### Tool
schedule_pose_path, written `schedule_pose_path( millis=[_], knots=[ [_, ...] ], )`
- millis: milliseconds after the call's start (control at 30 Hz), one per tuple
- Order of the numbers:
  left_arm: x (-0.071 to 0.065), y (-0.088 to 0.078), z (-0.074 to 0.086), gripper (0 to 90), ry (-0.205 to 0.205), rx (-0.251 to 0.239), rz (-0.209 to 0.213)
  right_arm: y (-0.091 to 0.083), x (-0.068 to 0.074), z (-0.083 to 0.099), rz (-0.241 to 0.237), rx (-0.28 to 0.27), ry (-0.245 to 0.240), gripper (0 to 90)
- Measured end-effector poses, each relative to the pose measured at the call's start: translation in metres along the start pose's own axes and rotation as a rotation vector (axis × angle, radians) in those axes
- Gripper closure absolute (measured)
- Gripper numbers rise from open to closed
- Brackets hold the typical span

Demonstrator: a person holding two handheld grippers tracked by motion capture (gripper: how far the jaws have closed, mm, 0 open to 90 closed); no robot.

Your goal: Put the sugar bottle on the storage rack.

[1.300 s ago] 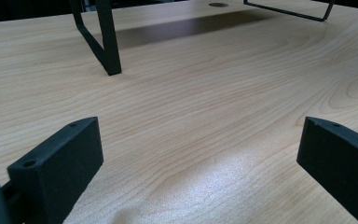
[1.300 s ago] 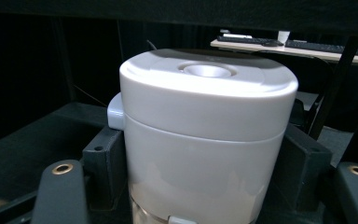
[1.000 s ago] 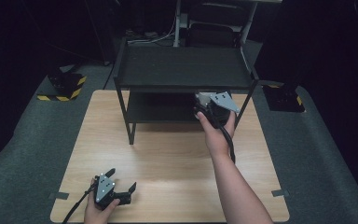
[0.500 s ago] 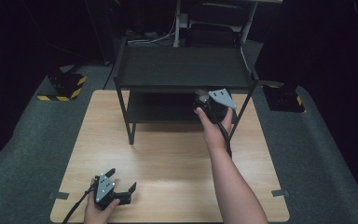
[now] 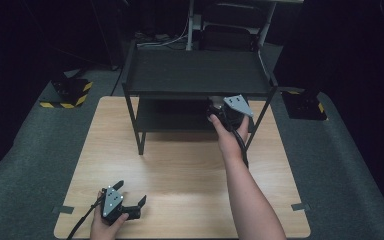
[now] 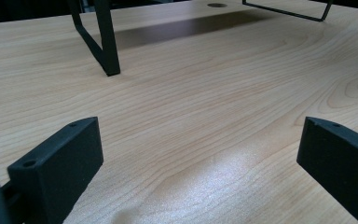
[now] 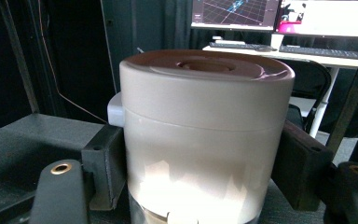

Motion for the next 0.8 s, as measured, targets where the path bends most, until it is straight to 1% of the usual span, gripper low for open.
schedule_pose_path(
  millis=[133, 200, 233, 267, 333, 367, 400, 433, 467, 633, 800],
  knots=[
    [0.000, 0.000, 0.000, 0.5, -0.001, 0.001, 0.001, 0.000, 0.000, 0.000, -0.001, 0.000, 0.001, 29.4],
    [0.000, 0.000, 0.000, 0.5, 0.000, 0.000, 0.002, 0.001, -0.002, 0.000, -0.015, 0.005, 0.007, 24.2],
    [0.000, 0.000, 0.000, 0.5, 0.000, 0.000, 0.001, 0.001, -0.002, 0.000, -0.015, 0.005, 0.007, 24.2],
    [0.000, 0.000, 0.000, 0.5, 0.000, 0.000, 0.001, 0.000, -0.001, 0.000, -0.013, 0.005, -0.005, 17.8],
    [0.000, 0.000, 0.000, 0.5, 0.001, -0.001, 0.001, -0.001, -0.001, 0.000, -0.018, 0.008, -0.001, 11.5],
    [0.000, 0.000, 0.000, 0.5, 0.001, -0.001, 0.001, -0.001, -0.001, 0.000, -0.018, 0.008, -0.001, 11.5],
    [0.000, 0.000, 0.000, 0.5, 0.001, -0.001, 0.001, -0.002, -0.001, 0.001, -0.025, 0.005, -0.003, 6.1],
    [0.000, 0.000, 0.000, 0.5, 0.002, -0.002, 0.001, -0.003, 0.000, 0.003, -0.018, -0.012, -0.008, 1.3],
    [0.000, 0.000, 0.000, 0.5, 0.002, -0.001, 0.001, -0.004, 0.000, 0.004, -0.020, -0.021, -0.014, 0.5],
    [0.000, 0.000, 0.000, 0.5, 0.003, -0.001, 0.000, -0.013, -0.003, 0.005, -0.042, -0.036, -0.022, 0.2],
    [0.000, 0.000, 0.000, 0.5, 0.004, -0.002, 0.001, -0.025, -0.010, 0.009, -0.059, -0.044, -0.006, 0.2]
  ],
)
Point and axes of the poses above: each handheld gripper's, and its own axes: y roughly forward along the jaws, z roughly out of its underside, x roughly to its left, the point moved 3 cm from there along y, roughly forward along the jaws, and after that the axes turned 14 degrees about z, right-handed, at the moved point
